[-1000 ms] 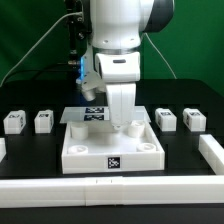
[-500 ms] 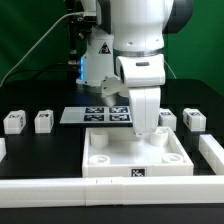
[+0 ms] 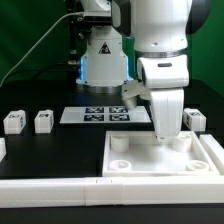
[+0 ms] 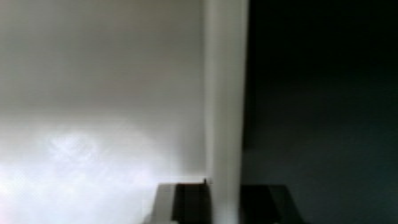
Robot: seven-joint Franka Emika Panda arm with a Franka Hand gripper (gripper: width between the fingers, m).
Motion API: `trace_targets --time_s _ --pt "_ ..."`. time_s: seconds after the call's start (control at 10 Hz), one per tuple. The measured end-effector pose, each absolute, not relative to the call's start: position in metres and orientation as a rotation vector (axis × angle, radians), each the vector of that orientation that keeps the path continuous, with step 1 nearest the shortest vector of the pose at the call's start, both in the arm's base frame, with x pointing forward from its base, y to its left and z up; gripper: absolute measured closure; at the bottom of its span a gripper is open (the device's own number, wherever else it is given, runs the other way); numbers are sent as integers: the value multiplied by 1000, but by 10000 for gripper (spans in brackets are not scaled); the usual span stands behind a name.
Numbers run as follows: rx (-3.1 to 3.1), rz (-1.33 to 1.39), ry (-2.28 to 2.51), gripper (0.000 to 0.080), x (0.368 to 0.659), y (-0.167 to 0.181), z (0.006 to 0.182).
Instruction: Assemble one leg
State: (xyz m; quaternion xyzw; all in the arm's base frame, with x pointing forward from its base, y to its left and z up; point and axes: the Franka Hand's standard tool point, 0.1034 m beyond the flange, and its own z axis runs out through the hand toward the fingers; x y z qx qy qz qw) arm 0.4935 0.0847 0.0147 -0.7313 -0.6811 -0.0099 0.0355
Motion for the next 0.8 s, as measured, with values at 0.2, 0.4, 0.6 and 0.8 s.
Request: trace_targets --time_s 0.2,0.4,0.6,0.8 --pt "-2225 -36 -2118 736 495 86 15" --pt "-2201 -38 -2143 736 496 85 15" --pt "-2203 -38 -2141 736 496 85 15" --pt "-2209 -37 -2134 630 495 85 14"
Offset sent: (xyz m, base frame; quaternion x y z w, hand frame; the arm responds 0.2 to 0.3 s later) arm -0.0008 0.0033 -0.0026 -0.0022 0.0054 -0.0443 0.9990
